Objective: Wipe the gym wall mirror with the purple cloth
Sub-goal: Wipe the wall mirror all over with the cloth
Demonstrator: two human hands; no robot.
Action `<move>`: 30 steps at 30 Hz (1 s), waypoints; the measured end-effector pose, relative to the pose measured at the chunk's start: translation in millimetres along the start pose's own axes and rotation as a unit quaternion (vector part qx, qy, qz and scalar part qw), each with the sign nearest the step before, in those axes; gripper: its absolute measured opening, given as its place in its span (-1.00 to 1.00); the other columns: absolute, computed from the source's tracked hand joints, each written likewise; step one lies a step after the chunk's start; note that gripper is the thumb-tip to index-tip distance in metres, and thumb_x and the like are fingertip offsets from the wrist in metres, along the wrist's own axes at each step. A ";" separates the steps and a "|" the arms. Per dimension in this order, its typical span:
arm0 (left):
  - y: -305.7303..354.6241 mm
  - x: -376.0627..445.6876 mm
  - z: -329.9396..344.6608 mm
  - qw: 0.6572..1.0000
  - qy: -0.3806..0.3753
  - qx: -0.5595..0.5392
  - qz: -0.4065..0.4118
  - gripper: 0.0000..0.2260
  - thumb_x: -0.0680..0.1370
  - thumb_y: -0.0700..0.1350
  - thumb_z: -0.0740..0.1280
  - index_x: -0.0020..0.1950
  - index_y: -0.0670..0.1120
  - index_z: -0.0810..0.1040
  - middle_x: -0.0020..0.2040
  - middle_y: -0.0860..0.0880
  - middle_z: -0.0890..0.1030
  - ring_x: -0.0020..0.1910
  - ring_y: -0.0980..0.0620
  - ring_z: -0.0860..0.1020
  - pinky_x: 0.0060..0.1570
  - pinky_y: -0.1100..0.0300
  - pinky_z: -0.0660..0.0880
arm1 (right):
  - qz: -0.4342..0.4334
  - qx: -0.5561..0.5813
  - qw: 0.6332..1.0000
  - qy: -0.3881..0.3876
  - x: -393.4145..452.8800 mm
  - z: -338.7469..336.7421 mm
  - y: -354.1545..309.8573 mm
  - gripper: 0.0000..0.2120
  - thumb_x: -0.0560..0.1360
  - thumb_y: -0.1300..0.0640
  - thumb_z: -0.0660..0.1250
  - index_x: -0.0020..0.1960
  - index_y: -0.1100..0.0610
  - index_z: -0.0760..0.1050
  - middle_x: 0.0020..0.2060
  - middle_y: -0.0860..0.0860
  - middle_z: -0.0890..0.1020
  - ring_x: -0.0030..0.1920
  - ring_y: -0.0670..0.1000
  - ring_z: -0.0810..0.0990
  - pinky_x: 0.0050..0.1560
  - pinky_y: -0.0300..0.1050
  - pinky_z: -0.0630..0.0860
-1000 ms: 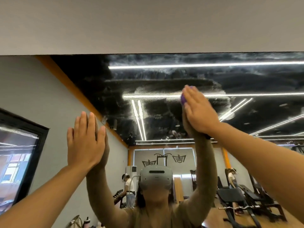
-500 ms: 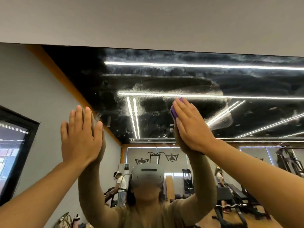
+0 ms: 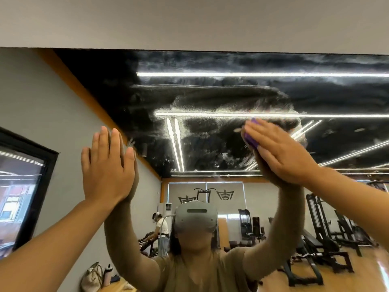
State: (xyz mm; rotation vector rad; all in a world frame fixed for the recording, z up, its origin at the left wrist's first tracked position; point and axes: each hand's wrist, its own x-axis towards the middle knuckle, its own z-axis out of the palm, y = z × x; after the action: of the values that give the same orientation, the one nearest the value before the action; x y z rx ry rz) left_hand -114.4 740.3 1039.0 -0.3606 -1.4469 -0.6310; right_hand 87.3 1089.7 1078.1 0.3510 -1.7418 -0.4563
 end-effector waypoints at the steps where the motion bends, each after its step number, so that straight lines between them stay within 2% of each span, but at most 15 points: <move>1: 0.1 -0.3 -0.1 1.000 0.001 -0.001 0.000 -0.36 0.66 0.18 -0.13 0.62 -0.17 0.17 0.62 -0.20 0.17 0.61 -0.18 0.09 0.55 -0.17 0.02 | -0.038 -0.002 0.999 -0.019 -16.8 2.3 -6.7 -0.49 0.67 0.02 0.01 0.61 0.06 0.16 0.60 -0.04 0.21 0.62 -0.04 0.06 0.61 -0.05 -0.05; 5: 0.1 0.0 -1.5 1.000 0.002 -0.001 0.003 -0.35 0.65 0.19 -0.13 0.62 -0.18 0.18 0.61 -0.21 0.17 0.61 -0.20 0.10 0.54 -0.17 0.01 | -0.121 -0.009 0.989 -0.085 -49.3 -0.3 -14.1 -0.51 0.72 -0.04 -0.08 0.63 -0.02 0.11 0.61 -0.11 0.16 0.62 -0.01 0.07 0.60 -0.07 -0.06; 9: 0.3 -0.9 -2.2 1.000 0.003 -0.007 0.006 -0.35 0.65 0.18 -0.11 0.61 -0.18 0.19 0.61 -0.22 0.18 0.60 -0.22 0.11 0.54 -0.19 0.02 | -0.143 -0.026 0.984 -0.107 -29.0 -7.3 1.7 -0.51 0.72 -0.04 -0.08 0.62 0.05 0.14 0.62 -0.05 0.16 0.62 0.00 0.08 0.60 -0.05 -0.06; 12: -0.3 -1.3 -2.8 1.000 0.008 -0.006 0.012 -0.35 0.65 0.18 -0.11 0.60 -0.20 0.22 0.60 -0.24 0.21 0.59 -0.24 0.14 0.53 -0.22 0.06 | -0.058 -0.019 0.996 -0.057 4.6 -10.6 18.0 -0.48 0.69 -0.04 -0.05 0.62 0.06 0.10 0.61 -0.01 0.17 0.62 -0.05 0.01 0.61 -0.06 -0.09; 16: -0.6 -0.5 -3.3 1.000 0.008 -0.006 0.011 -0.35 0.65 0.18 -0.12 0.60 -0.21 0.22 0.60 -0.24 0.21 0.59 -0.24 0.14 0.53 -0.22 0.06 | 0.072 -0.026 0.997 -0.008 39.4 -5.9 24.4 -0.37 0.60 -0.15 -0.16 0.61 0.08 0.01 0.62 0.04 0.14 0.62 -0.05 -0.04 0.57 -0.23 -0.23; 17: -1.2 -0.6 -3.3 1.000 0.007 -0.005 0.011 -0.35 0.65 0.17 -0.12 0.60 -0.21 0.22 0.60 -0.24 0.20 0.59 -0.24 0.13 0.53 -0.22 0.05 | 0.085 -0.027 0.996 -0.001 39.6 -3.8 20.3 -0.36 0.59 -0.15 -0.16 0.61 0.09 0.00 0.62 0.04 0.14 0.62 -0.04 -0.04 0.57 -0.21 -0.23; 19: -1.4 -0.7 -3.5 1.000 0.005 -0.006 0.012 -0.36 0.65 0.16 -0.10 0.60 -0.21 0.21 0.60 -0.24 0.20 0.60 -0.24 0.13 0.53 -0.22 0.05 | 0.047 -0.021 0.999 -0.016 25.1 -1.3 4.4 -0.42 0.63 -0.11 -0.12 0.61 0.06 0.00 0.61 0.03 0.14 0.63 -0.03 -0.04 0.60 -0.10 -0.16; 22: -0.1 -0.9 -4.1 1.000 0.000 -0.007 0.010 -0.37 0.66 0.15 -0.09 0.60 -0.21 0.20 0.60 -0.25 0.19 0.60 -0.24 0.12 0.53 -0.22 0.04 | -0.092 -0.026 0.992 -0.085 -20.7 3.9 -22.1 -0.49 0.70 -0.01 -0.02 0.62 0.07 0.13 0.61 -0.02 0.17 0.63 -0.03 0.01 0.60 -0.10 -0.13; 24: 0.6 -1.2 -4.4 1.000 -0.002 -0.007 0.006 -0.38 0.65 0.15 -0.08 0.60 -0.21 0.20 0.60 -0.25 0.19 0.59 -0.24 0.12 0.53 -0.22 0.04 | -0.150 -0.027 0.981 -0.123 -46.5 6.1 -35.0 -0.51 0.70 0.01 -0.01 0.61 0.06 0.17 0.61 -0.05 0.18 0.62 -0.01 0.04 0.60 -0.10 -0.13; 28: 2.9 -2.4 -4.2 1.000 -0.005 -0.011 0.003 -0.37 0.65 0.15 -0.10 0.61 -0.19 0.18 0.61 -0.24 0.17 0.60 -0.22 0.10 0.54 -0.20 0.01 | -0.198 -0.016 0.965 -0.173 -48.4 0.8 -33.7 -0.52 0.73 -0.03 -0.09 0.62 0.03 0.15 0.60 -0.06 0.20 0.62 -0.02 0.06 0.60 -0.11 -0.13; 30: 3.3 -2.8 -4.9 1.000 -0.004 -0.014 0.003 -0.37 0.65 0.16 -0.11 0.61 -0.20 0.18 0.61 -0.24 0.17 0.60 -0.22 0.10 0.54 -0.20 0.00 | -0.191 -0.021 0.968 -0.164 -27.5 -1.2 -27.9 -0.52 0.72 -0.02 -0.05 0.62 0.02 0.12 0.61 -0.04 0.19 0.62 -0.03 0.05 0.60 -0.10 -0.14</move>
State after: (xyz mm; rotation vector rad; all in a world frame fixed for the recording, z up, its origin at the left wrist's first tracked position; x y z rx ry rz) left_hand -108.5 740.5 1036.2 -0.3898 -1.4442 -0.6461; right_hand 94.0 1078.0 1041.3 0.6143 -1.9848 -0.8684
